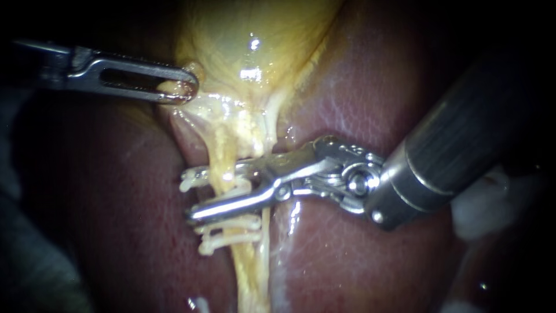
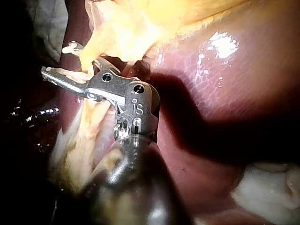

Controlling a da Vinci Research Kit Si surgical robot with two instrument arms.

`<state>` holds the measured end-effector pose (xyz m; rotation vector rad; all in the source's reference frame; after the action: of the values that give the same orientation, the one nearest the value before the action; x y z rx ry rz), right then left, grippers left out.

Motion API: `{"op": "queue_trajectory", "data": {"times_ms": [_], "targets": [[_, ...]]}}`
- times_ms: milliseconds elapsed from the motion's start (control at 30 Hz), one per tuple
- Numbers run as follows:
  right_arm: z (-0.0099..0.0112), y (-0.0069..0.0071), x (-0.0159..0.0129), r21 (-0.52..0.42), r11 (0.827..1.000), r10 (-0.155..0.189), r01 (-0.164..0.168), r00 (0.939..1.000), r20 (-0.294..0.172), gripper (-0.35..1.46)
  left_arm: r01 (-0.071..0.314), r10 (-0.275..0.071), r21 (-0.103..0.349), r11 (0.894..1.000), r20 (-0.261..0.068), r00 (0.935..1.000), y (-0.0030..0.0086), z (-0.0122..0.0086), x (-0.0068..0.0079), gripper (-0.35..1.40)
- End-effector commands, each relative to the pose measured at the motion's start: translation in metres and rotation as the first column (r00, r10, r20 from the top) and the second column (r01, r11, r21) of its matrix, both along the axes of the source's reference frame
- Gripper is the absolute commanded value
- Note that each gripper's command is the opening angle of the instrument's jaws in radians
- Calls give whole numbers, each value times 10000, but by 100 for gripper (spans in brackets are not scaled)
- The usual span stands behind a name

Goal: Clipping third clip left tube

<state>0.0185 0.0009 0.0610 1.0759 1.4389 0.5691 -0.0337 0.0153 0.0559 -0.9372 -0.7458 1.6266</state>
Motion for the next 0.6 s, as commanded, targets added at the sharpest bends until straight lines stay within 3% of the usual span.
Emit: {"op": "queue_trajectory", "data": {"times_ms": [33,300,600], "targets": [[-1,0,-2,-2,10000,-16,16,10000,-1,28,-5,5,1,10000,5,10000,0,0,0,-35],[-6,5,-12,37,9999,166,-167,9998,118,-33,-6,6,-1,10000,5,10000,0,0,0,-35],[-5,4,-18,483,9986,189,-203,9994,293,-35,-6,6,-4,10000,5,10000,0,1,0,-35]]}}
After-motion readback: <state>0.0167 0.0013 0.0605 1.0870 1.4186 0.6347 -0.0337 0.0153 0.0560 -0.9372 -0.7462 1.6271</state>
